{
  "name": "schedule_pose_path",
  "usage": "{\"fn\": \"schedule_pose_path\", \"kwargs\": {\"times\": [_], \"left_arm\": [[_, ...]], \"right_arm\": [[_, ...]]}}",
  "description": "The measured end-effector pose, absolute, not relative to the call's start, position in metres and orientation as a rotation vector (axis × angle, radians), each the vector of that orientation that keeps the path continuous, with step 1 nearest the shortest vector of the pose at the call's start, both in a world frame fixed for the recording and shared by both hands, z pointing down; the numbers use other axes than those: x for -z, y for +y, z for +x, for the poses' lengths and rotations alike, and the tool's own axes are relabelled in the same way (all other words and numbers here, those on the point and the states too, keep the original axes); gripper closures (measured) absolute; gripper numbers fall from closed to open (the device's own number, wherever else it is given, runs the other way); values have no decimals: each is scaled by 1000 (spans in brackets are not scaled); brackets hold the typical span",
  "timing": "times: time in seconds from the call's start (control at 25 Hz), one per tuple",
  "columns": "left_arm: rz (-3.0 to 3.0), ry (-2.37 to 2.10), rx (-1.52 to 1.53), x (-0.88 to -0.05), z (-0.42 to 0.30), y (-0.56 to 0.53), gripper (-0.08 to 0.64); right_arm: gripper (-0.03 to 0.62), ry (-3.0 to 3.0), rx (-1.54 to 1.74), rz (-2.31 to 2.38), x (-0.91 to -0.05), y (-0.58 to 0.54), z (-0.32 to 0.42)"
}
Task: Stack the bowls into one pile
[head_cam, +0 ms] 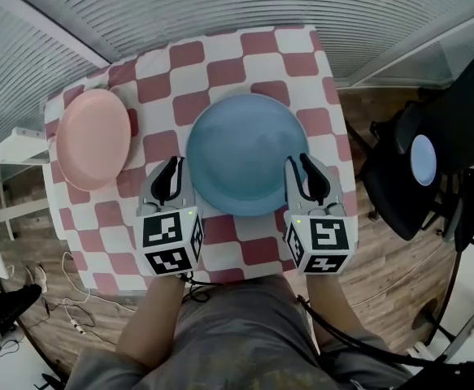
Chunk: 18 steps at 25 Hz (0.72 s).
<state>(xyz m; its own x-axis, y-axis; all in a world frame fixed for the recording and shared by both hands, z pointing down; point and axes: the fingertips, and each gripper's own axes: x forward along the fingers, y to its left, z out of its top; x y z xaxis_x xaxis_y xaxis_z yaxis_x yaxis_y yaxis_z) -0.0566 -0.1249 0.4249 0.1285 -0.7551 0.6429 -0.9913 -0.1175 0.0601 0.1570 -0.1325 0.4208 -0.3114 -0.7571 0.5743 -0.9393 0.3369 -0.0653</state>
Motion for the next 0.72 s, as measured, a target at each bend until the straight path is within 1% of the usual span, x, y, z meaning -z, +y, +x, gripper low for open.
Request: {"fn": "schedule_pose_path", "kwargs": {"times": [0.08, 0.2, 0.48, 0.72], "left_arm": [[1945, -1689, -625, -418, -59, -117, 517], [1968, -1691, -597, -412, -64, -100, 517], [1997, -1666, -553, -409, -81, -63, 522], [1992, -1674, -548, -410, -85, -52, 522]], "right_arm": [[495, -2187, -538, 1460, -416, -123, 146], [565, -2235, -536, 1389, -412, -101, 122], [566, -2384, -575, 1067, -415, -29, 56], [566, -2353, -631, 850, -439, 4, 41]]}}
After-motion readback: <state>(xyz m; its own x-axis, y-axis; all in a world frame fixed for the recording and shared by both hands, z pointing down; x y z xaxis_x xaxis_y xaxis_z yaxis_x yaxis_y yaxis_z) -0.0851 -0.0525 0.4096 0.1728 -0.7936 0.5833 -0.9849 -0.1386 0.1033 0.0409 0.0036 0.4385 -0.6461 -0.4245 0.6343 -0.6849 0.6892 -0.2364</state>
